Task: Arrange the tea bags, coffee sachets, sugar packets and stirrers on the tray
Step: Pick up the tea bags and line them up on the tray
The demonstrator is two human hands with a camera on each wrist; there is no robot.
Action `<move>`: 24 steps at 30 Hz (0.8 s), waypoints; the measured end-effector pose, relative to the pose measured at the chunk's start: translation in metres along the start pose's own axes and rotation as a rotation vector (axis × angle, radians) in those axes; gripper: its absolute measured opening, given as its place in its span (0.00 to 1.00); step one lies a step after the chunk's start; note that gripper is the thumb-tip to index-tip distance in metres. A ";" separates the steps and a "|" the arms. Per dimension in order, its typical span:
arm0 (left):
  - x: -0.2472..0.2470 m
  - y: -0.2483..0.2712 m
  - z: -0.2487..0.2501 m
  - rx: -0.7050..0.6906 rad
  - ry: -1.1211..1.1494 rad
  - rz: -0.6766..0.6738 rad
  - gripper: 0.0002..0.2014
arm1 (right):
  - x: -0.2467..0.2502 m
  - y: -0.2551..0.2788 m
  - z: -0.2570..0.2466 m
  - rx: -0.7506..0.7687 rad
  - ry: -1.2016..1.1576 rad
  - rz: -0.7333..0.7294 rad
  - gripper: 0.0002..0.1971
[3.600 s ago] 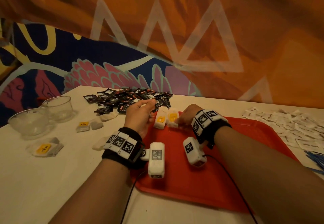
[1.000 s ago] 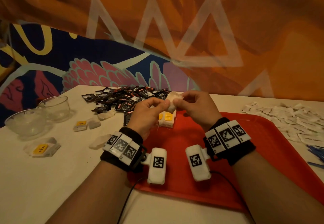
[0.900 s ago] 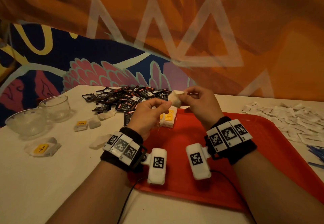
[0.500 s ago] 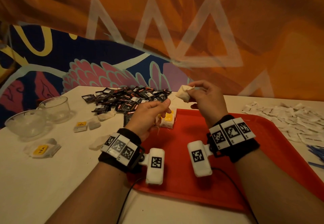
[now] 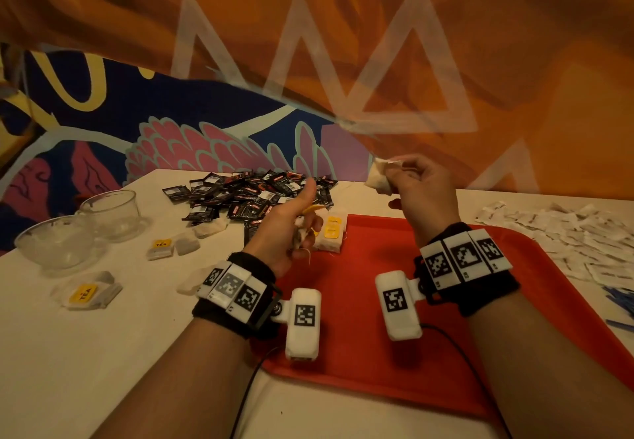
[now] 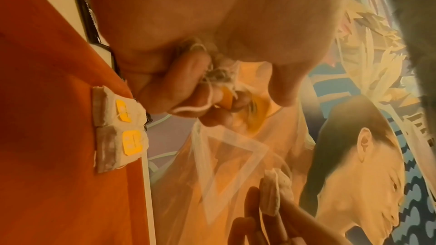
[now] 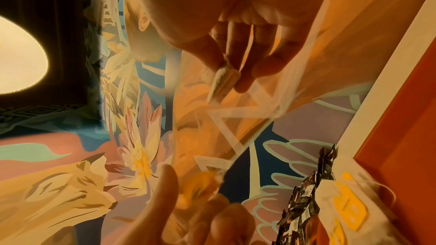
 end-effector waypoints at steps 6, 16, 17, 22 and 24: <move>0.017 0.003 0.004 -0.002 -0.194 0.282 0.23 | -0.013 0.003 0.002 0.000 0.001 -0.120 0.07; -0.006 0.017 0.044 -0.507 -0.390 0.197 0.08 | -0.053 0.021 0.018 -0.102 0.017 -0.440 0.14; -0.007 0.019 0.046 -0.541 -0.403 0.198 0.07 | -0.056 0.023 0.019 -0.116 0.000 -0.454 0.14; 0.001 0.016 0.046 -0.540 -0.335 0.252 0.05 | -0.072 0.042 0.024 -0.320 -0.260 -0.508 0.02; 0.002 0.015 0.045 -0.526 -0.297 0.252 0.06 | -0.080 0.053 0.029 -0.425 -0.394 -0.588 0.16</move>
Point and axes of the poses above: each hand's wrist, its own y-axis away from the middle knuckle, its own x-axis out of the back of the hand, z = x × y, the point moved 8 cm from there along -y, towards the middle knuckle, and after that the axes turned 5 degrees about -y, right-handed, at the moved point
